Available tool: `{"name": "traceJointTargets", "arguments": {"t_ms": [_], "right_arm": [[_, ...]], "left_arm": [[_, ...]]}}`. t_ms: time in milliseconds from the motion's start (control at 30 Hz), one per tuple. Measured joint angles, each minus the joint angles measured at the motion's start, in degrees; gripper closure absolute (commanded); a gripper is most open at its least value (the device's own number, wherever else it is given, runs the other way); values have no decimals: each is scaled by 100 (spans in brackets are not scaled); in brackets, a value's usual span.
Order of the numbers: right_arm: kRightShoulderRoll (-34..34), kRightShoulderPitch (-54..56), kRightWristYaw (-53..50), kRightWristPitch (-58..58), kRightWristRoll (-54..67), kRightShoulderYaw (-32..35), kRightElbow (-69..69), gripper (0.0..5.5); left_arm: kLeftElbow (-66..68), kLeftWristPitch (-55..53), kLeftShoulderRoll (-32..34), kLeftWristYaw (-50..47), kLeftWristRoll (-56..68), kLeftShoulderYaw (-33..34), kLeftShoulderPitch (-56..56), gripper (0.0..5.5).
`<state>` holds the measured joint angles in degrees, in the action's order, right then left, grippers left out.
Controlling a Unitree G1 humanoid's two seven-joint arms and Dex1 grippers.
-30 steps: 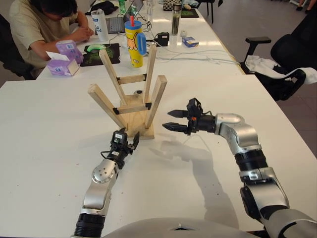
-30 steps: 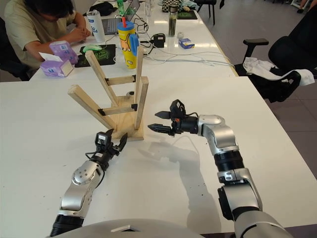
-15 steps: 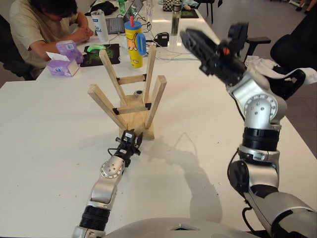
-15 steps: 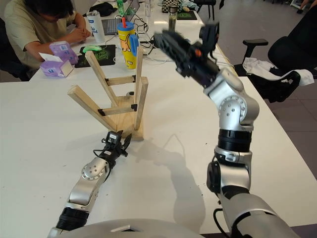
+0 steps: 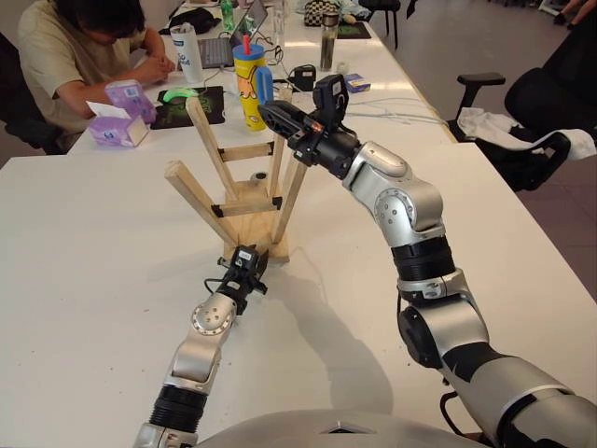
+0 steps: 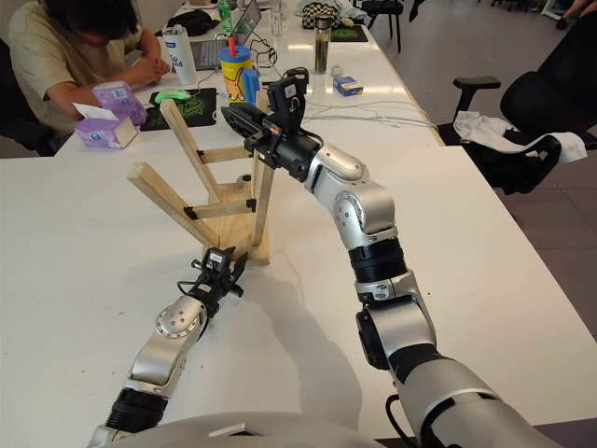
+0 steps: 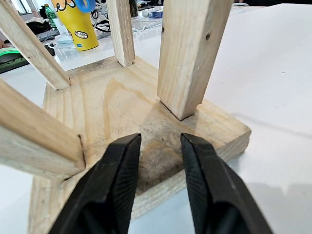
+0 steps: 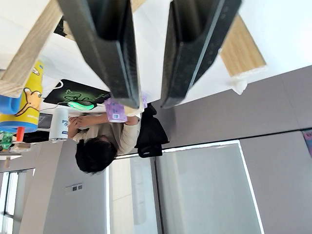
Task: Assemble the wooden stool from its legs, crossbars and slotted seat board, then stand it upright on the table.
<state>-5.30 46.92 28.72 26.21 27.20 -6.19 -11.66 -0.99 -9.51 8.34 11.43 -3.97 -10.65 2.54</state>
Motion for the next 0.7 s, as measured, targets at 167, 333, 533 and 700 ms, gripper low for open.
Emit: {"name": "traceJointTargets", "arguments": {"t_ms": [167,333,533,700], "right_arm": [[52,-261,-107,-200,405,779,43,469],[-107,820,-101,-412,1546,1892,830,469],[370,155,-660,224,548,496,32,469],[478,55,-1209,116,18,133,-250,469]], "left_arm": [[74,-27,11,72,9,-4,-1,395],[66,15,29,79,28,23,-3,395],[212,42,13,68,49,6,-109,395],[369,54,23,61,57,34,-204,395]]}}
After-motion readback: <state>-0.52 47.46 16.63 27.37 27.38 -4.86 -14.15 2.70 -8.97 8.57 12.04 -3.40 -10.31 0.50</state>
